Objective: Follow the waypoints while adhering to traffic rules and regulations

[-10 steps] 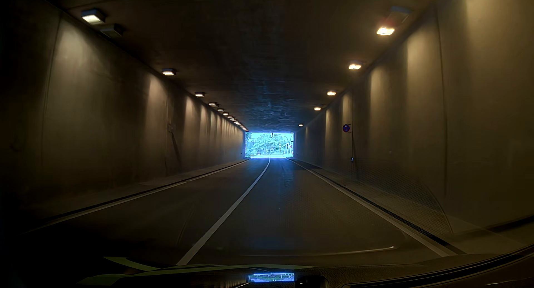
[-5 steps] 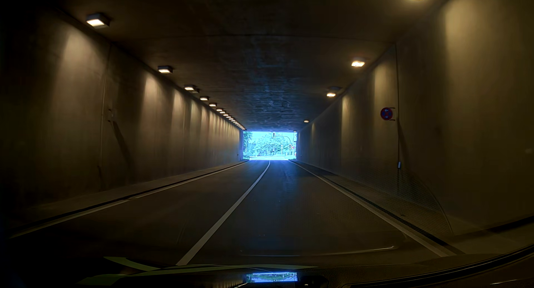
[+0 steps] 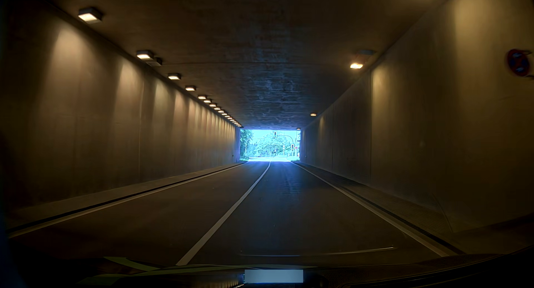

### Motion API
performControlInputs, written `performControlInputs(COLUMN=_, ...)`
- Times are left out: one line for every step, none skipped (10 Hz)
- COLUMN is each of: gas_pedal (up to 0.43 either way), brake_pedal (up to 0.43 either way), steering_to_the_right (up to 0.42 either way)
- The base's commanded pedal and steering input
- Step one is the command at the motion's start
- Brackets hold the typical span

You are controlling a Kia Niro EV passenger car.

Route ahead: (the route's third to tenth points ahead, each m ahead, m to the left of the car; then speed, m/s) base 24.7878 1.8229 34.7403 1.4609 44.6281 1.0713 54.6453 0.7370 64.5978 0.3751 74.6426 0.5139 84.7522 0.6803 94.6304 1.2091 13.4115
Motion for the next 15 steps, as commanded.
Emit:
performControlInputs(gas_pedal=0.039, brake_pedal=0.000, steering_to_the_right=-0.005)
performControlInputs(gas_pedal=0.039, brake_pedal=0.000, steering_to_the_right=-0.005)
performControlInputs(gas_pedal=0.039, brake_pedal=0.000, steering_to_the_right=-0.005)
performControlInputs(gas_pedal=0.047, brake_pedal=0.000, steering_to_the_right=-0.005)
performControlInputs(gas_pedal=0.047, brake_pedal=0.000, steering_to_the_right=-0.005)
performControlInputs(gas_pedal=0.047, brake_pedal=0.000, steering_to_the_right=-0.005)
performControlInputs(gas_pedal=0.059, brake_pedal=0.000, steering_to_the_right=-0.004)
performControlInputs(gas_pedal=0.059, brake_pedal=0.000, steering_to_the_right=-0.004)
performControlInputs(gas_pedal=0.067, brake_pedal=0.000, steering_to_the_right=-0.004)
performControlInputs(gas_pedal=0.067, brake_pedal=0.000, steering_to_the_right=-0.003)
performControlInputs(gas_pedal=0.067, brake_pedal=0.000, steering_to_the_right=-0.003)
performControlInputs(gas_pedal=0.067, brake_pedal=0.000, steering_to_the_right=-0.002)
performControlInputs(gas_pedal=0.067, brake_pedal=0.000, steering_to_the_right=-0.001)
performControlInputs(gas_pedal=0.067, brake_pedal=0.000, steering_to_the_right=-0.001)
performControlInputs(gas_pedal=0.067, brake_pedal=0.000, steering_to_the_right=-0.001)
